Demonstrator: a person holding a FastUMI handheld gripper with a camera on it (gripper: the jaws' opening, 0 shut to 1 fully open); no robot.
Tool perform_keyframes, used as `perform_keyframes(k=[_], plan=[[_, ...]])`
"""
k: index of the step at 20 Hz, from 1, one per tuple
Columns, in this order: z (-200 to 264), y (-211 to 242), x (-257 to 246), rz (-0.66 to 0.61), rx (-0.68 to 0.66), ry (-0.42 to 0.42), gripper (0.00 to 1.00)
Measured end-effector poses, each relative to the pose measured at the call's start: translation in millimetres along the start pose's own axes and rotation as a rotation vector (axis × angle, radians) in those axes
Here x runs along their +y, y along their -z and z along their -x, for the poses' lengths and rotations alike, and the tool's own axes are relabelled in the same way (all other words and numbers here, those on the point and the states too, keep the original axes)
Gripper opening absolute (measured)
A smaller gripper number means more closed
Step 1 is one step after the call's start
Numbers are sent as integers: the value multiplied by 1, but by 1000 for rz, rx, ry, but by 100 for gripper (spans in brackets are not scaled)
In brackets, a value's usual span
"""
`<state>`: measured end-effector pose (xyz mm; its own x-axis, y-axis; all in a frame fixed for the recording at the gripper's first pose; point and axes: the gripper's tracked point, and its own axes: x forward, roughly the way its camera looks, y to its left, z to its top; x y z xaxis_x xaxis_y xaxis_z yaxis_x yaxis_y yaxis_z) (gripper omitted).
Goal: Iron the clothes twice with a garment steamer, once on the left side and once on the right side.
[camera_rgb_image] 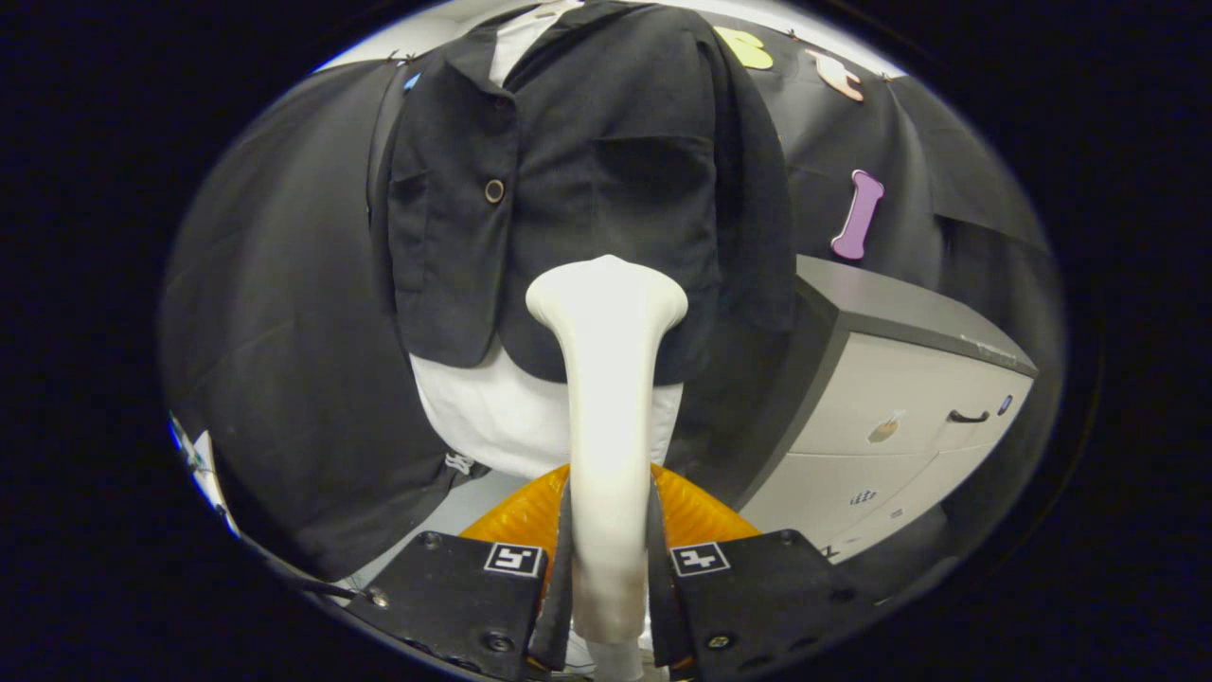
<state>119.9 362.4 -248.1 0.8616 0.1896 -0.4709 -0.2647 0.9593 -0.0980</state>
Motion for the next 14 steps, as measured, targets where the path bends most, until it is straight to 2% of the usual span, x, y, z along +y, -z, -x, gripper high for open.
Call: perform_keyframes(k=[8, 11, 14], plan=[[-2, 51, -1, -10, 84, 60, 36], [16, 28, 9, 11, 13, 70, 36], [44, -28, 30, 38, -123, 37, 36]])
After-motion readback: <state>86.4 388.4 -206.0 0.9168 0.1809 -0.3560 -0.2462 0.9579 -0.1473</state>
